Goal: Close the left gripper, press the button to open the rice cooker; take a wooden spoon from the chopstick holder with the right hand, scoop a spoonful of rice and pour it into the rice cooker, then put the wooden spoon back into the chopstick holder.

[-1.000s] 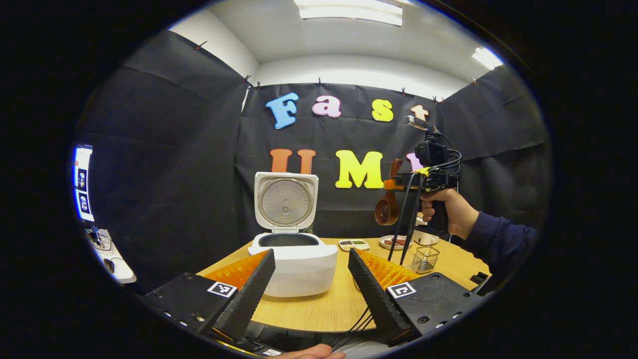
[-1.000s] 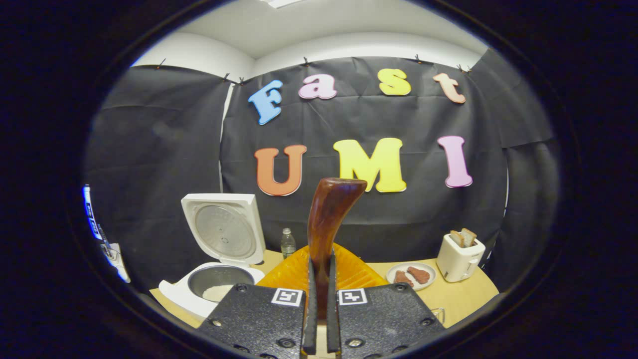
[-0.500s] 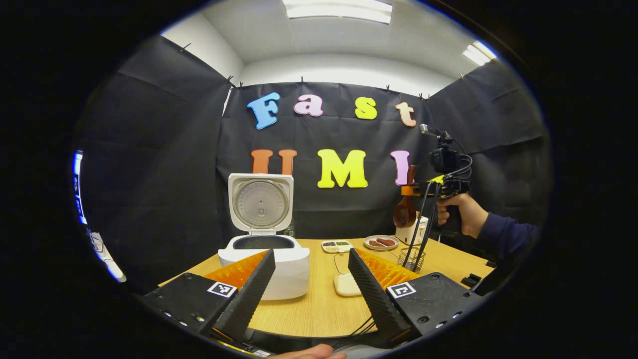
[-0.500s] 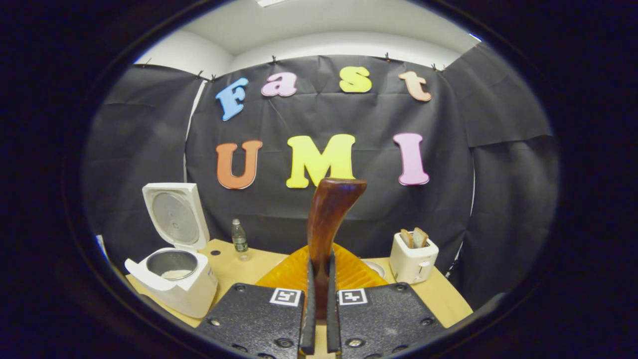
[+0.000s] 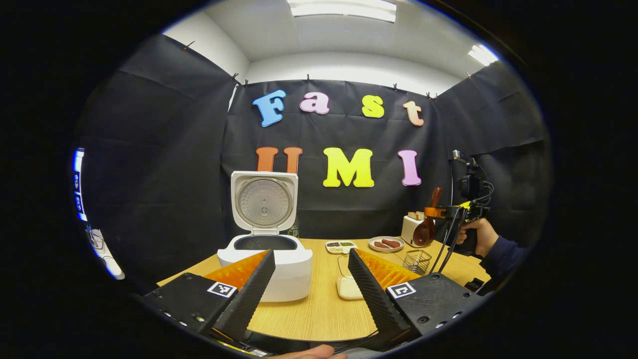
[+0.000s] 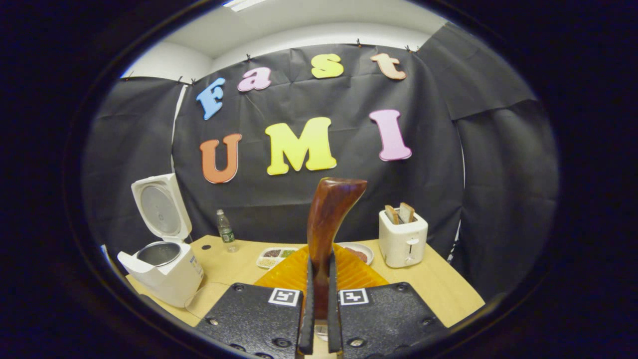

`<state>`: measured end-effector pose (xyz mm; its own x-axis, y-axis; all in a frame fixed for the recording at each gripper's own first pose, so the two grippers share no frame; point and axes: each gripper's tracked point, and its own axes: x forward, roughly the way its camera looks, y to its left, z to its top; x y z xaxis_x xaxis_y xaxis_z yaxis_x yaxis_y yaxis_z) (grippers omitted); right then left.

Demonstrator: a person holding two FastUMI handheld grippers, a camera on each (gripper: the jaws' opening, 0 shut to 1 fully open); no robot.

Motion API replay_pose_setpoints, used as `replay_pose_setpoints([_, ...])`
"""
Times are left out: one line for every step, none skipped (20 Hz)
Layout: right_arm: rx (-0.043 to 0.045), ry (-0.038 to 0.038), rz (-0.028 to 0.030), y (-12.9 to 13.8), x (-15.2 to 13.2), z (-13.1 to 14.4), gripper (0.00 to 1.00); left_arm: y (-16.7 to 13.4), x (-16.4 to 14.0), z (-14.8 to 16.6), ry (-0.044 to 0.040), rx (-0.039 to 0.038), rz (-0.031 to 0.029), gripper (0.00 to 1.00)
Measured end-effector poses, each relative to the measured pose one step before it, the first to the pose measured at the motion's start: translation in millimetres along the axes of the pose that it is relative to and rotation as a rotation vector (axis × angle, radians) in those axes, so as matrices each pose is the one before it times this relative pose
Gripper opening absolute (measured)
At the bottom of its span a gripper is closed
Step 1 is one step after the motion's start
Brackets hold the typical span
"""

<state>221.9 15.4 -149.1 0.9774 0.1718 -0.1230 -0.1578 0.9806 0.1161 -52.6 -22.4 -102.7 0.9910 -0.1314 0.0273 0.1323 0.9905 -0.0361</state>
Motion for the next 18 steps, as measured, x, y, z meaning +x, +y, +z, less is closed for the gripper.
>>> replay_pose_setpoints([0.01140,0.01083,0.00156,-3.05,3.37,-7.26,0.16,1.38,1.86,1.63,-0.00098,0.00251,0.00846,0.94])
replay_pose_setpoints([0.00128,0.00262,-0.00007,-3.30,4.08,-5.69,0.16,1.87,2.28,2.67,-0.00432,0.00500,0.00914,0.94])
replay_pose_setpoints([-0.00534,-0.00037,-0.00808,-4.30,2.70,-5.53,0.16,1.56,0.69,2.64,-0.00563,0.01264,0.00580,0.94])
replay_pose_setpoints([-0.01025,-0.00371,-0.00942,-4.04,3.00,-3.75,0.16,3.67,2.35,2.53,-0.01263,0.00866,0.01422,0.94])
replay_pose_setpoints([-0.01244,-0.00197,-0.00534,-0.98,1.48,-4.86,0.16,3.33,2.90,3.85,-0.00709,0.00301,0.01200,0.94])
replay_pose_setpoints([-0.00586,0.00066,0.00312,0.47,1.81,-2.79,0.17,-0.23,2.21,-1.10,-0.00014,0.00247,0.00053,0.94])
replay_pose_setpoints([0.00538,0.00221,0.00825,0.70,0.57,-3.26,0.17,2.47,2.98,1.12,0.00060,-0.00230,0.00292,0.94])
replay_pose_setpoints([0.01715,0.00174,0.01189,1.11,1.21,-1.76,0.17,2.66,3.47,3.30,-0.00363,-0.00332,0.00405,0.94])
replay_pose_setpoints([0.01181,-0.00833,0.01371,1.45,-0.84,0.87,0.18,2.65,2.62,4.38,-0.00602,-0.00068,0.00456,0.94])
replay_pose_setpoints([-0.00178,-0.02294,-0.00981,-2.60,-1.91,5.21,0.19,3.27,2.35,2.68,-0.00782,0.00480,0.01007,0.94])
replay_pose_setpoints([-0.01377,-0.01716,-0.02604,-7.91,-0.21,4.03,0.28,3.06,3.12,2.72,-0.00922,0.01004,0.00876,0.94])
replay_pose_setpoints([-0.01103,-0.02843,-0.01204,-2.39,-6.18,10.49,0.50,4.16,2.69,3.94,-0.01253,0.01020,0.00649,0.94])
replay_pose_setpoints([-0.02202,-0.01873,0.00030,4.33,-3.79,5.92,0.72,2.67,2.67,3.20,-0.00996,0.00629,0.00593,0.94])
replay_pose_setpoints([-0.02601,-0.02078,-0.02800,-5.64,-4.75,7.13,0.83,3.97,3.91,1.57,-0.00394,0.00273,0.00536,0.94])
replay_pose_setpoints([-0.01549,-0.02079,-0.02550,-4.78,-7.78,9.44,1.00,1.60,2.34,0.22,0.00087,-0.00203,0.00290,0.94])
replay_pose_setpoints([-0.00542,-0.02311,-0.00678,0.85,-9.24,9.91,1.00,0.52,3.47,0.46,-0.00083,-0.00721,-0.00179,0.94])
replay_pose_setpoints([0.00184,-0.02333,0.00490,6.33,-12.23,8.39,0.99,1.30,3.19,-0.17,0.00338,-0.00763,-0.00058,0.94])
replay_pose_setpoints([0.00537,-0.01334,-0.00777,1.58,-9.97,6.90,1.00,2.29,4.86,0.31,0.00502,-0.00638,0.00042,0.94])
